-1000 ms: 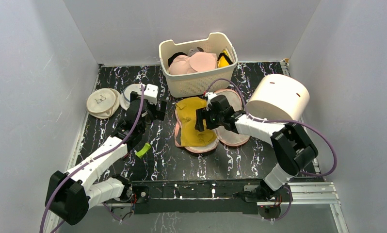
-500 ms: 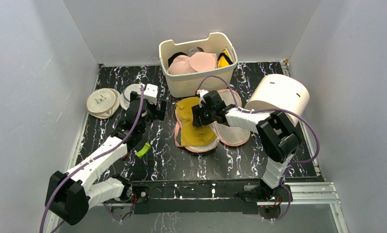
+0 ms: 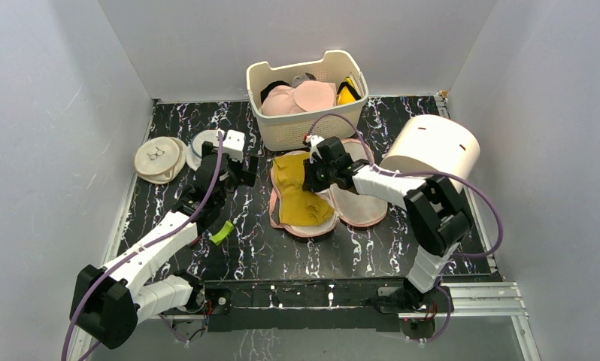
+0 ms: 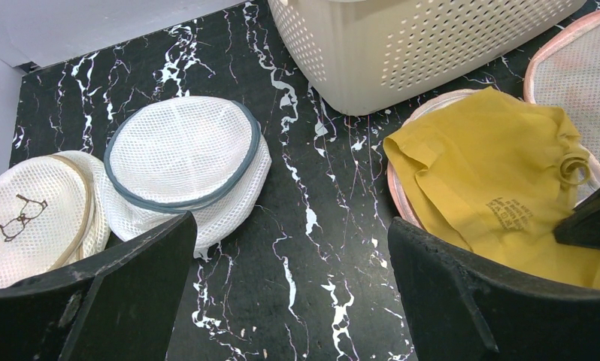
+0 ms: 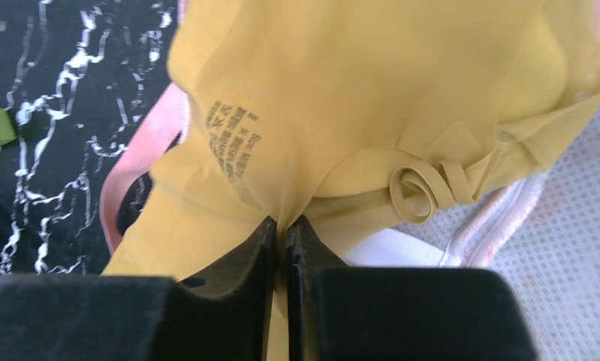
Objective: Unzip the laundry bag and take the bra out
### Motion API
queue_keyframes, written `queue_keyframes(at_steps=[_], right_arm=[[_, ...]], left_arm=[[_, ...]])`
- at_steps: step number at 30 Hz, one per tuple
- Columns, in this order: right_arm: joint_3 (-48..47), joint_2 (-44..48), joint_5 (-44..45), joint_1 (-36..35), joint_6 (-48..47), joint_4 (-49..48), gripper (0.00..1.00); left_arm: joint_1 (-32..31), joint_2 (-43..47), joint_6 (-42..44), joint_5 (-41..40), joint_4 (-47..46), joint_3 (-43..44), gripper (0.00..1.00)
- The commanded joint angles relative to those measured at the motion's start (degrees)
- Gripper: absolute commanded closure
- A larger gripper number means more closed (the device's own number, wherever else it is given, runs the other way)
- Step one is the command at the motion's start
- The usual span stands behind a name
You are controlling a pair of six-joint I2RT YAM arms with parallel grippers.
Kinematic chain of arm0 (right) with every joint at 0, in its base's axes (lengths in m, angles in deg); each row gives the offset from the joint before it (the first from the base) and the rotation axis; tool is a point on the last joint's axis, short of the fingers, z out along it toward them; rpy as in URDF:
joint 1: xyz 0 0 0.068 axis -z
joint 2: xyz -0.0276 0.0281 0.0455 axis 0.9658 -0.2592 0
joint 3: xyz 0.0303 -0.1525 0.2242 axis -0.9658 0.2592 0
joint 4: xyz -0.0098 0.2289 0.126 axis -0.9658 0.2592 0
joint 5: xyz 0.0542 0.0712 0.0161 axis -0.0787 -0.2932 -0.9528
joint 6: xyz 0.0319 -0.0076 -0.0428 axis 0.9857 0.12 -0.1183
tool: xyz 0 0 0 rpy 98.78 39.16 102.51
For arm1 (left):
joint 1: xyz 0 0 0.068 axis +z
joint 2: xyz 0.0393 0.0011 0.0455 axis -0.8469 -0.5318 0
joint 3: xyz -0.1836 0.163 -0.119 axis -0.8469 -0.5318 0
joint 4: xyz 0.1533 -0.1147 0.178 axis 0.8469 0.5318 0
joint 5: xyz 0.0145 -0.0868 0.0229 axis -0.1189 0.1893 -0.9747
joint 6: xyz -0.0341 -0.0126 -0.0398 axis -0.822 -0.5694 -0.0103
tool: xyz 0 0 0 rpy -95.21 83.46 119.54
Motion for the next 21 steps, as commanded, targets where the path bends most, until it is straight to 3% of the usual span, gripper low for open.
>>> queue_keyframes(at_steps=[1, 21], right_arm=[[-0.4, 7.3, -0.7, 0.1, 0.7, -1.2, 1.00], [-4.2, 28.3, 3.0, 0.0, -1.0, -0.6, 1.00]], left_arm=[[0.4, 1.3, -0.5, -0.3, 0.0, 2.1, 0.02], [0.3, 1.8, -0.8, -0.5, 0.3, 2.3, 0.03]])
